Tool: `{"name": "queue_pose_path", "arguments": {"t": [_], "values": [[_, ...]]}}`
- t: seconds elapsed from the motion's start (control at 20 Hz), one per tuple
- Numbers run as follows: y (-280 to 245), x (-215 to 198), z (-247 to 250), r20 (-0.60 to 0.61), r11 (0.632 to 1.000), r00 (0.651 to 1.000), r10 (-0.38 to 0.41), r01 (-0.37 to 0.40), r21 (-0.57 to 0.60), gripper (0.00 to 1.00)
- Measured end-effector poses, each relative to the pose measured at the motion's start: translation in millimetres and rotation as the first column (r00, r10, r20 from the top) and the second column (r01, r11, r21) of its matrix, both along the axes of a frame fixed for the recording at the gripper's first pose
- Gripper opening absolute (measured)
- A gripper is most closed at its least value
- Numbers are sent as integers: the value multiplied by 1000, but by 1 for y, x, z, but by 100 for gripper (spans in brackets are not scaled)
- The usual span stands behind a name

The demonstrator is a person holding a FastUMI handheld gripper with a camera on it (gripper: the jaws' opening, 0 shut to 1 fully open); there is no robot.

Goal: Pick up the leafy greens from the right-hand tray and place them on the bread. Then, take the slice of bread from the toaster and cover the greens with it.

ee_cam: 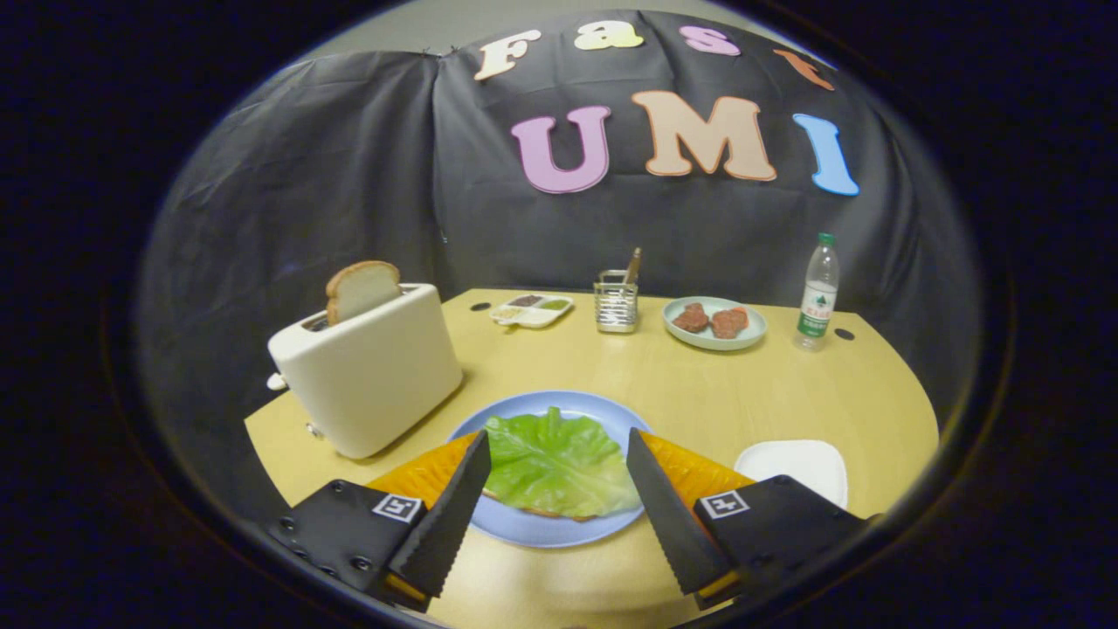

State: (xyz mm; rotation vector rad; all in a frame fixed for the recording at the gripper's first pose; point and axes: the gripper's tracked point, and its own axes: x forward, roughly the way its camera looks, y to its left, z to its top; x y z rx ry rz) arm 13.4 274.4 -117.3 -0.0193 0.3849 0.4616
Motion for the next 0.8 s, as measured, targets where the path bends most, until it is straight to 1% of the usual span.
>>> {"name": "queue_pose_path", "arguments": {"t": [0.2,0.35,0.55,0.65,0.8], "values": [[52,-11,25,6,993,994,107,-107,58,98],[79,-12,46,23,988,991,135,-137,74,98],[121,-12,76,0,969,984,177,-175,177,98],[136,-4,93,9,964,984,176,-175,201,98],[173,1,111,1,938,977,214,-206,280,98]]}}
